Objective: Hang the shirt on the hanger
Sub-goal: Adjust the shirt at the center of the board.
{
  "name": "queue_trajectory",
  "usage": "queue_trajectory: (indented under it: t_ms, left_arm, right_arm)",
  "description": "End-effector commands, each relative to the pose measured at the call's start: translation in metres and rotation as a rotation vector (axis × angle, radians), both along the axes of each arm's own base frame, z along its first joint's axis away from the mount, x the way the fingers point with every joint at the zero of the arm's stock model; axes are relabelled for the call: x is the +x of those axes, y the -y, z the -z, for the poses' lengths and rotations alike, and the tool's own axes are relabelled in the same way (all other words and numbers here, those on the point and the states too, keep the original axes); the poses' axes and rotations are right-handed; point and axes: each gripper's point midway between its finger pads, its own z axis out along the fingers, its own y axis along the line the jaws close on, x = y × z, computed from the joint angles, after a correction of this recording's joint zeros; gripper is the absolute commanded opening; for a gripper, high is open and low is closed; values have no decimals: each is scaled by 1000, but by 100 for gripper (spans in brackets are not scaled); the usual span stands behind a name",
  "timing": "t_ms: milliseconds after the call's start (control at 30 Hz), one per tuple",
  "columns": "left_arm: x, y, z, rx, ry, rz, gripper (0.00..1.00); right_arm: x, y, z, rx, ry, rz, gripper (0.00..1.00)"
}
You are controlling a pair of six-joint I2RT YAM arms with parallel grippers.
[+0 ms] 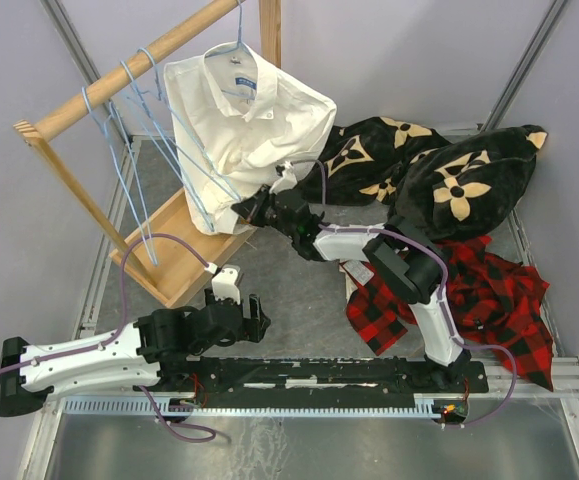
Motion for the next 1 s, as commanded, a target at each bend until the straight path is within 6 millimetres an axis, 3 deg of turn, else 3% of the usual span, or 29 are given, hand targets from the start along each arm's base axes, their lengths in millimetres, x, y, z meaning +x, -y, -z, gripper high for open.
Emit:
queue_trajectory:
  t_ms: [0, 167, 267, 400, 533, 600, 700, 967]
  left_arm:
    - [7, 5, -12, -61, 28, -35, 90]
    - [7, 5, -15, -57, 34, -29, 90]
    - [7, 3, -13, -55, 32, -34, 90]
    - [7, 4, -12, -64, 30, -38, 90]
    - [8, 4, -12, -66, 34, -39, 90]
    - [8, 4, -11, -67, 36, -42, 90]
    - [9, 6, -12, -75, 39, -42, 90]
    - [12, 5, -13, -81, 52, -57, 91]
  right_arm:
    - [-2, -38, -42, -34, 114, -134, 0]
    - [10, -52, -22, -156, 131, -168, 2]
    - [11, -46, -13, -217, 131, -158, 25]
    - [5, -28, -28, -241, 176, -128, 50]
    - [-7, -4, -59, -236, 239, -98, 67]
    - [-15, 11, -66, -236, 252, -76, 76]
    - [-28, 34, -71, -248, 257, -47, 81]
    - [-77, 109, -26, -435, 185, -37, 86]
